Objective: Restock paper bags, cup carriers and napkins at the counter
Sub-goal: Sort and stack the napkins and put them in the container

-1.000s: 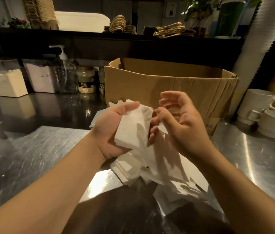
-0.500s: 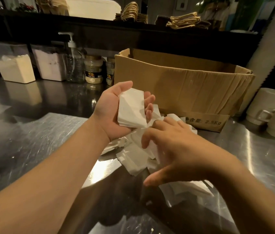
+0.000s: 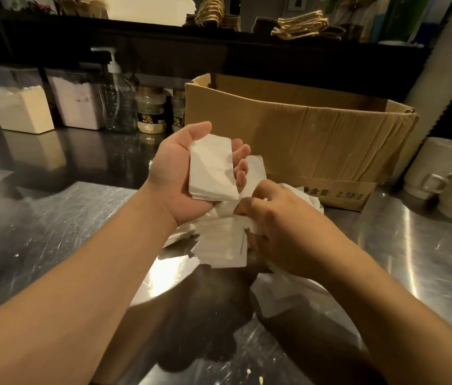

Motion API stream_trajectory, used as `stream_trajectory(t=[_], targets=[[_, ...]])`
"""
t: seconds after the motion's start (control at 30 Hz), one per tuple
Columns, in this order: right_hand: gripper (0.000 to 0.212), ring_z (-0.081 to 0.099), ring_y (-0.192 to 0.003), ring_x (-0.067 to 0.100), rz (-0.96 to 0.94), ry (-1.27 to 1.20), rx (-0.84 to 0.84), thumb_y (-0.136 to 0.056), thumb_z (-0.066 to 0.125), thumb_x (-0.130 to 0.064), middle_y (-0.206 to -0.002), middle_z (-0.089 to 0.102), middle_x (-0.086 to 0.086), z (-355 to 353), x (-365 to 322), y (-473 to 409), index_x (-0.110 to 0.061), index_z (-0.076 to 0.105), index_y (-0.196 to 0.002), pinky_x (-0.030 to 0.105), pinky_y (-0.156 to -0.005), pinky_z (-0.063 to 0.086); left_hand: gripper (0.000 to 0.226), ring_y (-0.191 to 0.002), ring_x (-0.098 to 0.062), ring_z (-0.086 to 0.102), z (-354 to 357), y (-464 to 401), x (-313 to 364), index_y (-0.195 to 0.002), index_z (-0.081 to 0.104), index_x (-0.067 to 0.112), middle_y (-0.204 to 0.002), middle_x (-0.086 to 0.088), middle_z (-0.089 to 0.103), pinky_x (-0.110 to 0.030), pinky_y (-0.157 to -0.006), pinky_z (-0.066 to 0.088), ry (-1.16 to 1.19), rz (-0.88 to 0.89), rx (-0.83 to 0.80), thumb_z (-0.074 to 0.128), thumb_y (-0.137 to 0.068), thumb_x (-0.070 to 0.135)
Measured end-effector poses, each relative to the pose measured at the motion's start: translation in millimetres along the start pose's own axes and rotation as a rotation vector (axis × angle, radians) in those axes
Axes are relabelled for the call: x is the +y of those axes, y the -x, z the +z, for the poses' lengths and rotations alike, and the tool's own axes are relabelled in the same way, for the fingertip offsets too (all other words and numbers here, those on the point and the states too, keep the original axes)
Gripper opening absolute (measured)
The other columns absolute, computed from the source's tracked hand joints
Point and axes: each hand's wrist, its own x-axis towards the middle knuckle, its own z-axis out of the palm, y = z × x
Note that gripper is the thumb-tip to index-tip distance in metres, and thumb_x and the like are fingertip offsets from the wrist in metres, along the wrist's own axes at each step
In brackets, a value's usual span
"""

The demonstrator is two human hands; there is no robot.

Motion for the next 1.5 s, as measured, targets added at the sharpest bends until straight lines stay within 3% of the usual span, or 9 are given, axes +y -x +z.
stream_trajectory(t=[0.17,0.33,0.47,0.57,0.63,0.77,0.93,1.13,1.5], targets=[[0.021,0.056,-0.096,0.011,0.132,-0.270,0.136,-0.086,0.065,-0.044,-0.110,0.053,-0.012,-15,20,1,-0.032,0.062,-0.103,0.037,-0.082,0.055,0.055,-0.088,-0.023,0.063,0,3,6,-0.136,0.053,0.009,-0.110,-0.012,0.064,-0.033,-0.082,0.053,0.102,0.102,-0.096,0.052,-0.096,0.045],[0.032,0.057,-0.104,0.014,0.128,-0.277,0.228,-0.082,0.062,-0.046,-0.118,0.054,-0.011,-28,41,8,-0.036,0.066,-0.111,0.043,-0.085,0.057,0.059,-0.087,-0.023,0.063,1,4,5,-0.142,0.050,0.009,-0.110,-0.013,0.064,-0.033,-0.079,0.055,0.126,0.127,-0.119,0.049,-0.097,0.047],[0.018,0.031,-0.127,0.018,0.236,-0.190,-0.179,-0.082,0.072,-0.052,-0.121,0.041,-0.019,-44,48,14,-0.056,0.059,-0.094,0.057,-0.113,0.033,0.063,-0.088,-0.023,0.063,0,3,2,-0.148,0.047,0.012,-0.112,-0.011,0.064,-0.033,-0.079,0.056,0.117,0.093,-0.120,0.051,-0.096,0.047],[0.056,0.011,-0.148,0.028,0.273,-0.290,-0.347,-0.058,0.061,-0.092,-0.144,0.032,-0.011,-48,45,19,-0.060,0.062,-0.104,0.067,-0.119,0.016,0.066,-0.088,-0.022,0.063,0,1,-1,-0.150,0.045,0.013,-0.112,-0.011,0.064,-0.033,-0.079,0.056,0.101,0.080,-0.105,0.053,-0.094,0.046],[0.069,0.026,-0.131,0.018,0.235,-0.300,-0.245,-0.055,0.046,-0.101,-0.127,0.038,-0.018,-47,42,20,-0.055,0.064,-0.103,0.058,-0.115,0.026,0.065,-0.087,-0.021,0.063,2,1,-4,-0.149,0.047,0.014,-0.110,-0.010,0.065,-0.032,-0.079,0.055,0.073,0.073,-0.086,0.053,-0.092,0.047],[0.037,0.036,-0.102,-0.006,0.136,-0.282,-0.152,-0.072,0.062,-0.077,-0.104,0.045,-0.026,-43,34,16,-0.048,0.068,-0.095,0.037,-0.100,0.038,0.066,-0.085,-0.020,0.064,4,0,-7,-0.148,0.049,0.016,-0.109,-0.008,0.065,-0.031,-0.078,0.055,0.038,0.042,-0.065,0.055,-0.091,0.048],[0.025,0.048,-0.104,-0.004,0.046,-0.365,-0.429,-0.079,0.077,-0.055,-0.112,0.052,-0.027,-40,17,19,-0.046,0.070,-0.101,0.024,-0.090,0.051,0.066,-0.085,-0.021,0.064,4,0,-9,-0.149,0.048,0.015,-0.109,-0.009,0.065,-0.031,-0.079,0.054,0.006,0.033,-0.060,0.054,-0.091,0.047],[0.054,0.040,-0.112,0.000,-0.008,-0.231,-0.612,-0.070,0.081,-0.064,-0.124,0.046,-0.028,-30,10,20,-0.056,0.056,-0.118,0.031,-0.100,0.044,0.064,-0.085,-0.022,0.063,5,0,-9,-0.145,0.050,0.012,-0.108,-0.011,0.066,-0.032,-0.080,0.052,-0.015,0.036,-0.052,0.053,-0.090,0.045],[0.024,0.051,-0.102,0.000,-0.025,-0.278,-0.600,-0.083,0.074,-0.054,-0.111,0.055,-0.023,-31,11,21,-0.048,0.066,-0.105,0.030,-0.092,0.052,0.065,-0.085,-0.022,0.063,5,-1,-11,-0.145,0.051,0.012,-0.107,-0.011,0.067,-0.032,-0.081,0.051,-0.039,0.020,-0.024,0.054,-0.090,0.045]])
